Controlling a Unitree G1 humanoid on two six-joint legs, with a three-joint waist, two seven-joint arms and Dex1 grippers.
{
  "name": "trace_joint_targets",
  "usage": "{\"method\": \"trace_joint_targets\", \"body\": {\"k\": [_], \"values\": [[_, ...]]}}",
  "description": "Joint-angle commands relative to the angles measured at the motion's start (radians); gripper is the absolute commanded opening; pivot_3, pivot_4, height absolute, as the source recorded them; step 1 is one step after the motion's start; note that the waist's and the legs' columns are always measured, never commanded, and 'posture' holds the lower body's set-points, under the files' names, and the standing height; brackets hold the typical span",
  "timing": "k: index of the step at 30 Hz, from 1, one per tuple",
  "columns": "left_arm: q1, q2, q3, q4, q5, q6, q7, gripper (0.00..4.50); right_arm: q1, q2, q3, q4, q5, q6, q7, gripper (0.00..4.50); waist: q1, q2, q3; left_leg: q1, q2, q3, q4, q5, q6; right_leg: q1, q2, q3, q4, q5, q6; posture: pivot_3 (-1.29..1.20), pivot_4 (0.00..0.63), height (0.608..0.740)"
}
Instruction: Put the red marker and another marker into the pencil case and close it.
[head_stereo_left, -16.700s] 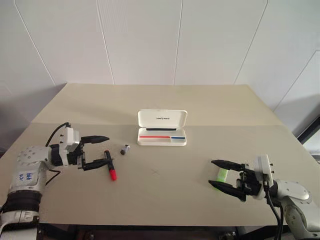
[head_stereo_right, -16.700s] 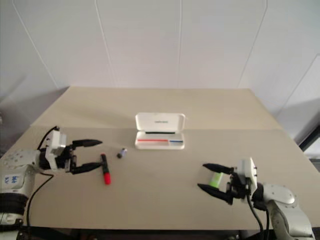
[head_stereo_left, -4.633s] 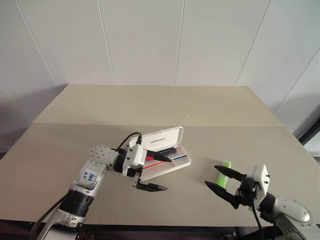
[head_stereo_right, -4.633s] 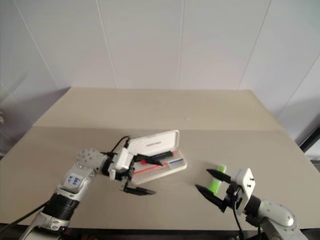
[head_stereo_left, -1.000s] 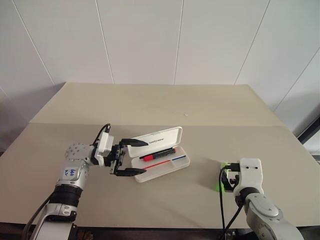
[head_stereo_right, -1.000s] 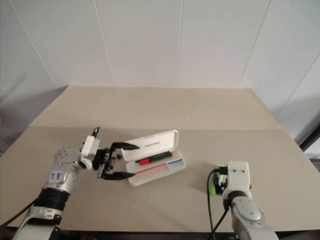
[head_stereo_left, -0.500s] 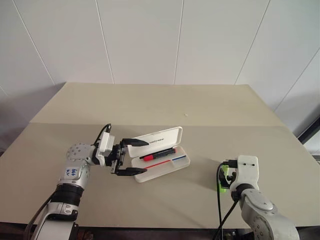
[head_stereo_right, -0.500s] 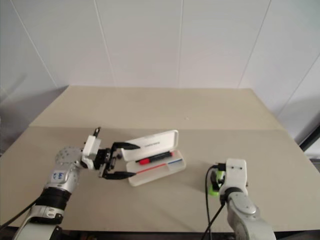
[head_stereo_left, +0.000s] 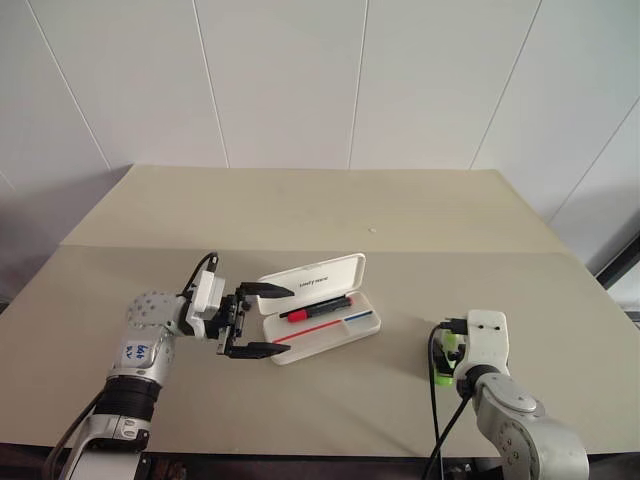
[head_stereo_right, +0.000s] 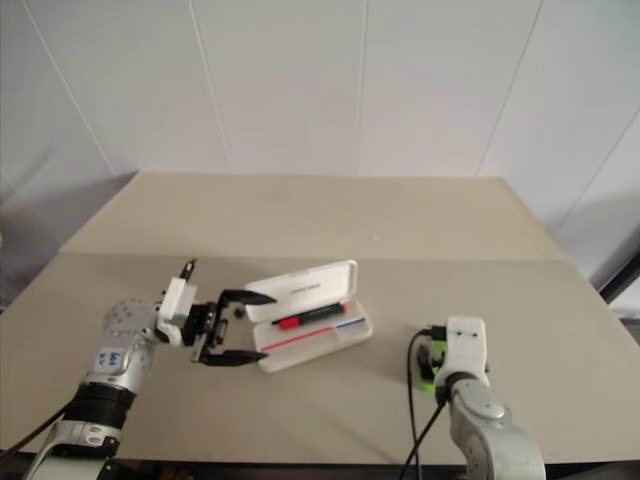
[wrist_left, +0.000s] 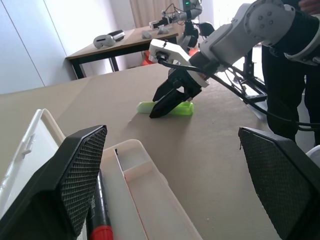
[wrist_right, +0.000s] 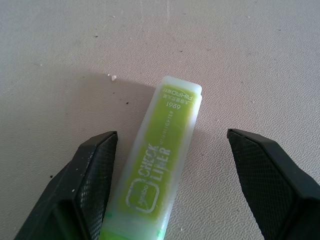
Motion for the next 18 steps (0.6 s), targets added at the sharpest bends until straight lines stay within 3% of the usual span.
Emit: {"method": "trace_joint_targets", "body": {"k": [1,3,6,12,18], "values": [[0.015,0.021,0.026,-0.042,-0.021,0.008,-0.009,4.5,0.002,0.009,0.003,0.018,-0.009,0.017,-0.008,4.47,-0.001,0.0,0.0,0.0,0.0,0.0,0.0,0.0,0.0,0.0,0.0,0.0,0.0,0.0,0.0,0.0,0.15,0.74],[0.019,0.025,0.029,-0.048,-0.022,0.012,-0.007,4.5,0.001,0.013,0.005,0.024,-0.01,0.02,-0.01,4.47,-0.002,0.0,0.0,0.0,0.0,0.0,0.0,0.0,0.0,0.0,0.0,0.0,0.0,0.0,0.0,0.0,0.15,0.74],[0.025,0.03,0.032,-0.057,-0.025,0.015,-0.005,4.5,0.004,0.02,0.002,0.028,-0.009,0.024,-0.012,3.9,-0.001,-0.001,-0.001,0.0,0.0,0.0,0.0,0.0,0.0,0.0,0.0,0.0,0.0,0.0,0.0,0.0,0.15,0.74],[0.033,0.036,0.036,-0.073,-0.025,0.026,0.0,4.5,0.008,0.026,-0.001,0.026,-0.006,0.023,-0.007,1.86,0.001,-0.002,-0.002,0.0,0.0,0.0,0.0,0.001,0.0,0.001,0.0,0.0,0.0,0.0,0.0,0.0,0.15,0.74],[0.028,0.04,0.045,-0.067,-0.021,0.032,-0.003,4.5,0.004,0.003,0.006,0.025,0.002,0.001,0.021,1.86,0.0,-0.002,-0.002,0.0,0.0,0.0,0.0,0.001,0.0,0.0,0.0,0.0,0.0,0.0,0.0,0.0,0.15,0.74]]}}
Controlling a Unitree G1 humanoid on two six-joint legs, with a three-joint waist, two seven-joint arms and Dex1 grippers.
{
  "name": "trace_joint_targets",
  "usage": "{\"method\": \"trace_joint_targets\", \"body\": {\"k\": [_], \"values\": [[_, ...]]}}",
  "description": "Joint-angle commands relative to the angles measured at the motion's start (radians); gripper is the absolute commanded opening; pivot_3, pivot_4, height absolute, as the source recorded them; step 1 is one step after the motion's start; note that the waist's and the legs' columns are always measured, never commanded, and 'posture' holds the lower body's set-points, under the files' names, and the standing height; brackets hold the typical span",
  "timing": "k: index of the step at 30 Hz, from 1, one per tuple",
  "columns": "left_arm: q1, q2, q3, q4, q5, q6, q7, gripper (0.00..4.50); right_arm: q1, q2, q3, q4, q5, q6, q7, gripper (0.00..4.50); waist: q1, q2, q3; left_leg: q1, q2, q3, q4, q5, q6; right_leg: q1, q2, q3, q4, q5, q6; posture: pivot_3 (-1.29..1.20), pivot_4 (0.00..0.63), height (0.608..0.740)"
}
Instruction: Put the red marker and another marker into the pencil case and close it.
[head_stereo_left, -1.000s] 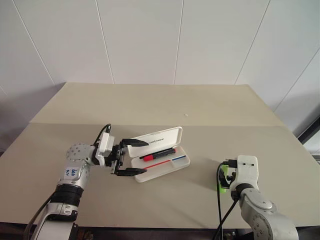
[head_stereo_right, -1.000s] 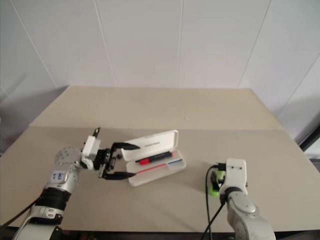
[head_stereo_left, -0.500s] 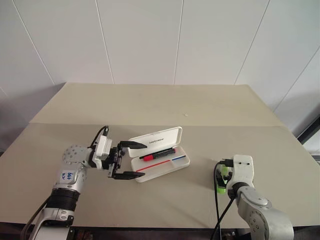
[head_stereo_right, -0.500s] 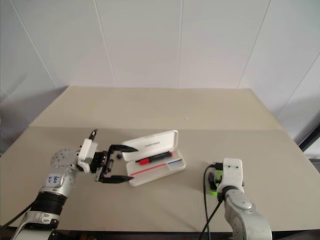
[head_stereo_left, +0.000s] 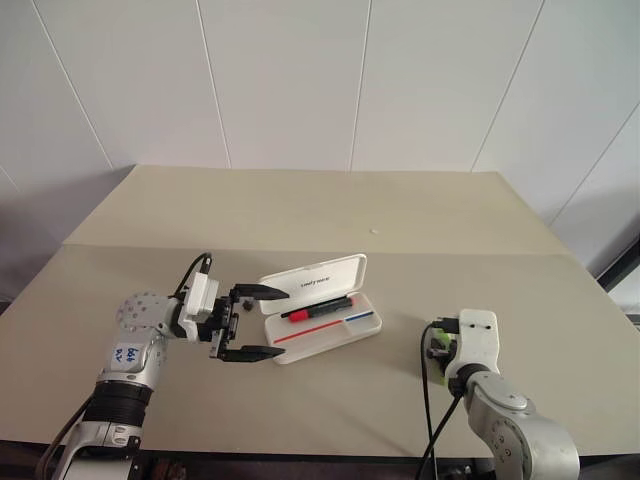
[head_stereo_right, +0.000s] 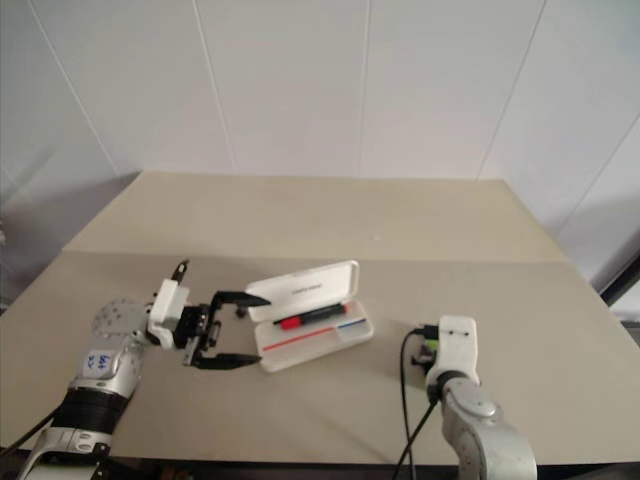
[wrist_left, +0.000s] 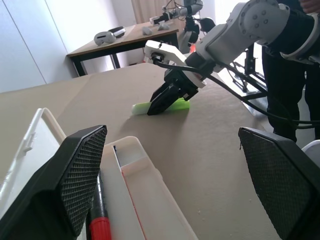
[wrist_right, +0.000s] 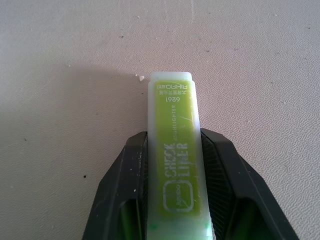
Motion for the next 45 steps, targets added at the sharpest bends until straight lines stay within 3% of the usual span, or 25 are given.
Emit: {"method": "trace_joint_targets", "body": {"k": [1,8,13,18,24,34,45], "values": [[-0.001,0.016,0.026,-0.025,-0.019,0.001,-0.004,4.5,0.009,-0.033,-0.008,0.012,0.005,-0.001,0.031,1.86,0.0,0.0,0.0,0.0,0.0,0.0,0.0,0.0,0.0,0.0,0.0,0.0,0.0,0.0,0.0,0.0,0.15,0.74],[0.009,0.027,0.034,-0.021,-0.013,0.003,0.01,4.5,-0.033,-0.141,0.02,-0.033,0.078,-0.013,0.18,1.86,-0.004,0.0,0.0,-0.001,0.0,0.0,0.0,0.0,0.0,0.0,0.0,0.0,0.0,0.0,0.0,0.0,0.15,0.74],[0.045,0.047,0.057,-0.041,-0.012,0.007,0.035,4.5,-0.098,-0.326,0.08,-0.038,0.147,-0.045,0.375,1.86,-0.008,0.001,0.001,-0.001,0.0,0.0,-0.001,0.0,0.0,-0.001,0.0,0.0,-0.001,0.0,0.0,0.0,0.15,0.74],[0.105,0.061,0.089,-0.099,-0.012,0.013,0.101,4.5,-0.178,-0.523,0.176,0.032,0.195,-0.206,0.634,1.86,-0.004,0.001,0.001,-0.001,0.0,0.0,-0.001,0.0,0.0,-0.001,0.0,0.0,-0.002,0.0,0.0,0.0,0.15,0.74],[0.195,0.068,0.127,-0.195,-0.018,0.039,0.188,4.5,-0.304,-0.612,0.292,0.186,0.19,-0.536,0.939,1.86,-0.004,0.001,0.001,-0.001,0.0,0.001,-0.001,0.0,0.0,-0.001,0.0,0.0,-0.003,0.0,0.001,0.0,0.15,0.74],[0.313,0.083,0.165,-0.335,-0.04,0.097,0.26,4.5,-0.58,-0.509,0.49,0.651,0.088,-1.099,1.348,1.86,-0.013,0.001,0.002,-0.001,0.001,0.001,-0.001,0.0,0.0,-0.001,0.0,0.0,-0.002,0.0,0.001,0.0,0.15,0.74],[0.385,0.113,0.21,-0.339,-0.033,0.092,0.275,4.5,-0.774,-0.318,0.572,1.082,-0.033,-1.363,1.467,1.86,-0.025,0.002,0.002,-0.001,0.001,0.001,-0.001,0.0,-0.002,-0.002,0.0,0.0,-0.001,0.0,0.0,0.0,0.15,0.74]]}}
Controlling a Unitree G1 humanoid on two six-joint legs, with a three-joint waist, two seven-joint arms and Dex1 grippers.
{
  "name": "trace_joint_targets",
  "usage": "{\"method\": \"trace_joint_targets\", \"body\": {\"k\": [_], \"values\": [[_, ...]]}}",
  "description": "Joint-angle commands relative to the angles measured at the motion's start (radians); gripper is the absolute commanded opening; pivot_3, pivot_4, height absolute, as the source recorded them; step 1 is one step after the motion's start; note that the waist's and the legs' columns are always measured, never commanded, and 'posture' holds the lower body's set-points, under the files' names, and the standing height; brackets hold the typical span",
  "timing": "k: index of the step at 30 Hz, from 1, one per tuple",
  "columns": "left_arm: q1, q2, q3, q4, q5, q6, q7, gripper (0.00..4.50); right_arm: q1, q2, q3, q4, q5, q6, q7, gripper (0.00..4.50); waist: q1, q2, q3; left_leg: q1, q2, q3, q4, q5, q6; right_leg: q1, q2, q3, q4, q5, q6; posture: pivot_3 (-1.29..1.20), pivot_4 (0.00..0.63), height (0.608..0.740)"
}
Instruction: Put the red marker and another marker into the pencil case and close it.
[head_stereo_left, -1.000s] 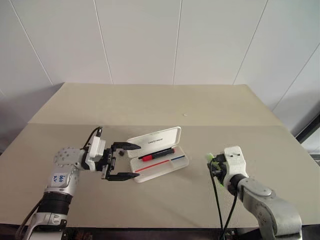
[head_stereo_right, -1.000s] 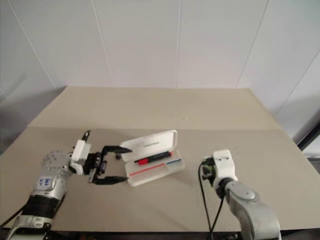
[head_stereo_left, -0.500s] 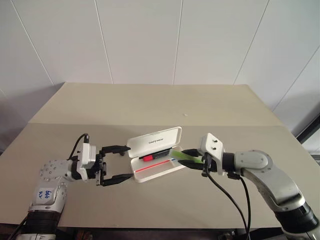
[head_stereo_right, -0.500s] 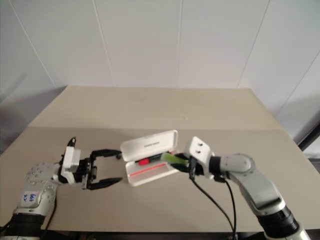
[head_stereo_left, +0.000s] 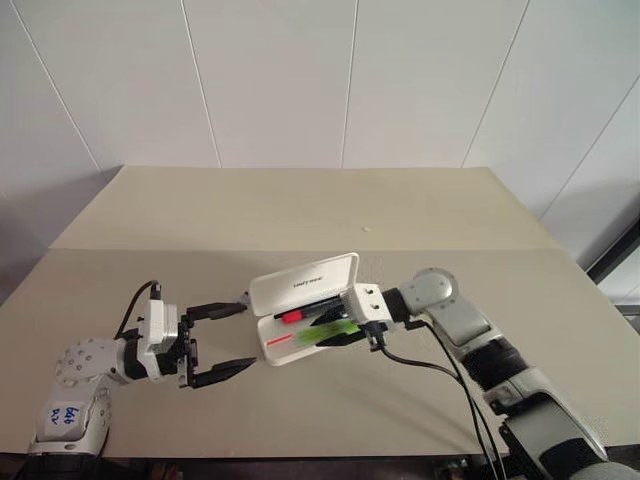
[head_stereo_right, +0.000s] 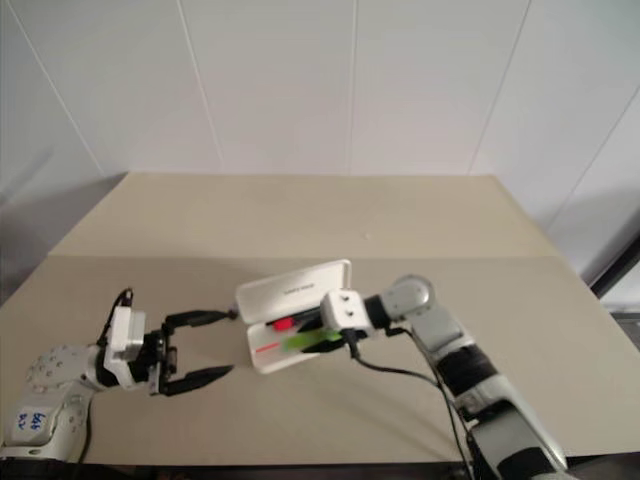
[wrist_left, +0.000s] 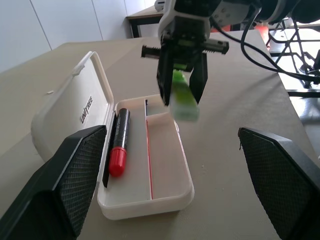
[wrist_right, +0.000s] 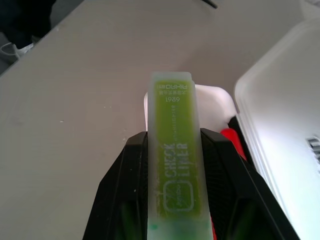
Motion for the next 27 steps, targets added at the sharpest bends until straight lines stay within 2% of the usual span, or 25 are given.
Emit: {"method": "trace_joint_targets", "body": {"k": [1,13,27], "values": [[0.014,0.02,0.035,-0.025,-0.02,-0.012,0.007,4.5,-0.055,0.035,0.004,0.093,-0.02,-0.071,0.038,1.86,-0.001,0.0,0.0,0.0,0.0,0.0,0.0,0.0,0.0,0.0,0.0,0.0,0.0,0.0,0.0,0.0,0.15,0.74],[0.031,0.018,0.04,-0.056,-0.026,-0.004,0.026,4.5,-0.193,0.18,-0.001,0.389,-0.109,-0.216,0.037,1.86,-0.005,0.001,0.0,0.0,0.0,0.0,0.0,0.0,-0.001,-0.002,0.0,0.0,0.003,0.0,-0.001,0.0,0.15,0.74],[0.031,0.031,0.05,-0.06,-0.03,-0.002,0.025,4.5,-0.235,0.234,-0.019,0.55,-0.189,-0.273,-0.028,1.86,-0.008,0.001,0.001,0.001,0.0,0.0,0.0,0.002,-0.004,-0.002,0.001,0.0,0.008,-0.001,-0.002,0.0,0.15,0.74]]}}
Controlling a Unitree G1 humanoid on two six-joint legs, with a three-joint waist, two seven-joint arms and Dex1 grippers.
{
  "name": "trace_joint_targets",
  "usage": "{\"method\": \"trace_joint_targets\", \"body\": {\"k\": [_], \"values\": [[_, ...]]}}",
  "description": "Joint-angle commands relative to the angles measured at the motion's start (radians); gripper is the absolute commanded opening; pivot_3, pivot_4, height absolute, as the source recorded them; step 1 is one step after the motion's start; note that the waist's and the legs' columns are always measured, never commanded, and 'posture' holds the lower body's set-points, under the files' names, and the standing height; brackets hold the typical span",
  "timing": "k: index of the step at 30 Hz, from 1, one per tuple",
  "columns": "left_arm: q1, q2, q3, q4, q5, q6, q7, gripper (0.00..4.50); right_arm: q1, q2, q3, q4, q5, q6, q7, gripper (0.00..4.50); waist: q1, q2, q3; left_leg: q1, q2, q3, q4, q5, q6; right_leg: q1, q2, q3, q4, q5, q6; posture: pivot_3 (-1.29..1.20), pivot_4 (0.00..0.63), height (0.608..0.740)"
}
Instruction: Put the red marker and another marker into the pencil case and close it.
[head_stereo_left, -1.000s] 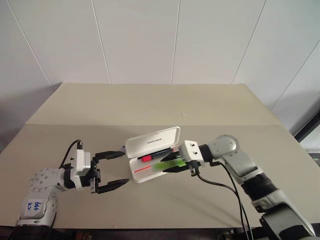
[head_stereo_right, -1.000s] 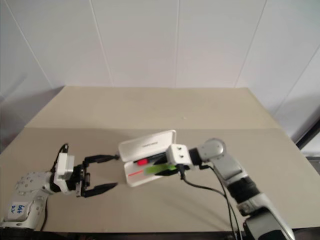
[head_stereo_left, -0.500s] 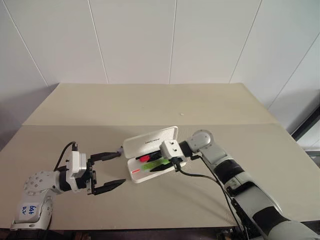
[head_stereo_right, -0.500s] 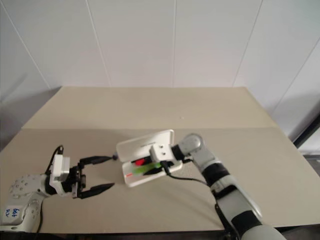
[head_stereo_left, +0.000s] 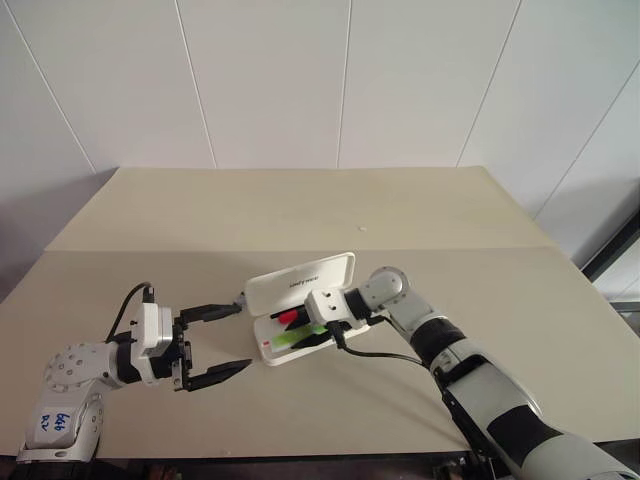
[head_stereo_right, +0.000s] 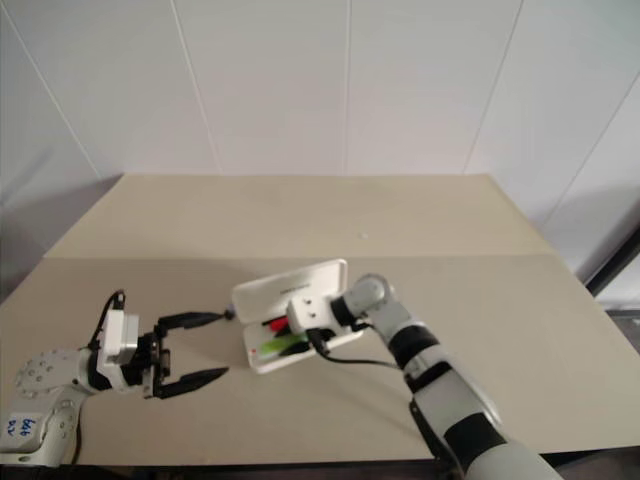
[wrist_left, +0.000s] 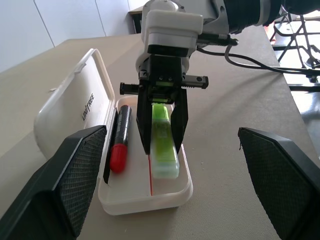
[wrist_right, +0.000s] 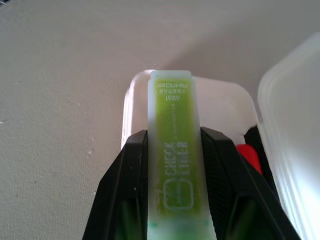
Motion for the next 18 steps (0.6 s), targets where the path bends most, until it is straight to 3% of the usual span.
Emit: {"method": "trace_joint_targets", "body": {"k": [1,5,13,18], "values": [[-0.004,0.015,0.028,-0.025,-0.029,-0.004,0.006,4.5,-0.034,0.008,-0.022,0.018,-0.006,-0.018,-0.014,1.86,0.0,0.0,0.0,0.0,0.0,0.0,0.0,0.0,0.0,0.0,0.0,0.0,0.0,0.0,0.0,0.0,0.15,0.74],[-0.009,0.016,0.026,-0.02,-0.028,-0.006,0.005,4.5,-0.043,0.014,-0.029,0.04,-0.013,-0.02,-0.021,1.86,-0.001,0.0,0.0,0.0,0.0,0.0,0.0,0.0,0.0,0.0,0.0,0.0,0.0,0.0,0.0,0.0,0.15,0.74],[-0.023,0.017,0.025,-0.009,-0.027,-0.007,-0.002,4.5,-0.054,0.012,-0.05,0.029,0.003,0.005,0.02,4.48,-0.001,0.0,0.0,0.0,0.0,0.0,0.0,0.0,0.0,0.0,0.0,0.0,0.0,0.0,0.0,0.0,0.15,0.74],[-0.031,0.014,0.021,-0.004,-0.025,-0.01,-0.002,4.5,-0.058,0.013,-0.065,0.022,0.006,0.008,0.026,4.48,-0.001,0.0,0.0,0.0,0.0,0.0,0.0,0.0,0.0,0.0,0.0,0.0,0.001,0.0,0.0,0.0,0.15,0.74]]}}
